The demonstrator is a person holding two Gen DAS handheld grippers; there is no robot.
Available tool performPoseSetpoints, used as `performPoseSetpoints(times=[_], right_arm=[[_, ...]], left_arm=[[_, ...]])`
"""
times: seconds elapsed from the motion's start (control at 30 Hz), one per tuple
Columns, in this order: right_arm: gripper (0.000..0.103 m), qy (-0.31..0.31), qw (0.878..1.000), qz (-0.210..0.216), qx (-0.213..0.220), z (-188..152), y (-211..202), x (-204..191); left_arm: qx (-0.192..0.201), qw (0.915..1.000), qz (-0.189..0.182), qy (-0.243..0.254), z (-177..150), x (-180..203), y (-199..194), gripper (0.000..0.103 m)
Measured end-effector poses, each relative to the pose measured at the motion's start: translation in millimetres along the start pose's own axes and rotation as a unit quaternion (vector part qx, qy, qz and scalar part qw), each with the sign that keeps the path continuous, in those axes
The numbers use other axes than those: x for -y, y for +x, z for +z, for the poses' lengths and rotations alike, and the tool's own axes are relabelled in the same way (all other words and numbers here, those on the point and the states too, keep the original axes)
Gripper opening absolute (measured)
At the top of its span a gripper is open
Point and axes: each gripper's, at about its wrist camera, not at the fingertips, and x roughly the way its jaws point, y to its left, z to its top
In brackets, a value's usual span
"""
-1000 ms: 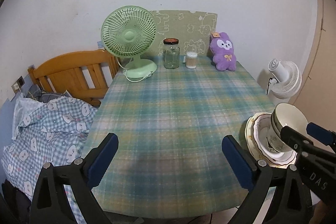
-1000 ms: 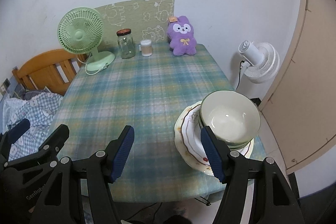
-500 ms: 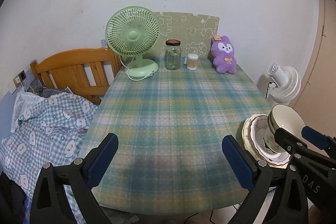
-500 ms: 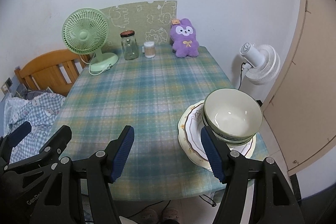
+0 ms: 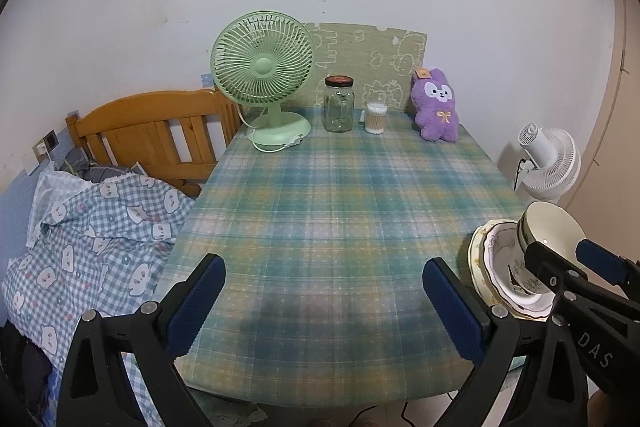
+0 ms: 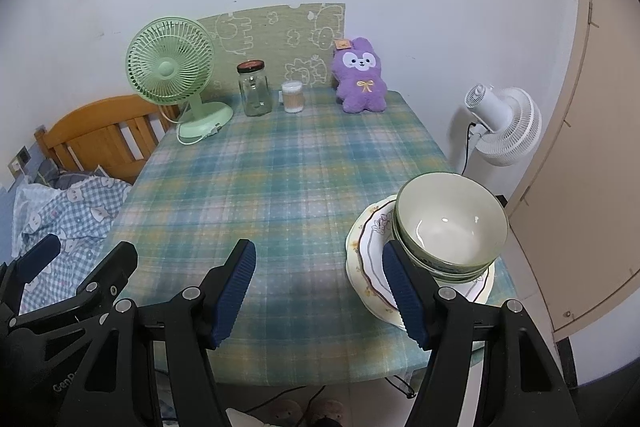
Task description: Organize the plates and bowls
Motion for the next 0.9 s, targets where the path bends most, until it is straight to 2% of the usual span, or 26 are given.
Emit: performPoseSetpoints(times=[0.9], right_arm=[[0.069,0.009,1.0,-0.001,-0.009,-6.8,-0.6,8.8]], left_arm=[[-0.01,0.9999,-0.006,0.005,-3.2,6.6,-0.8,0.1]])
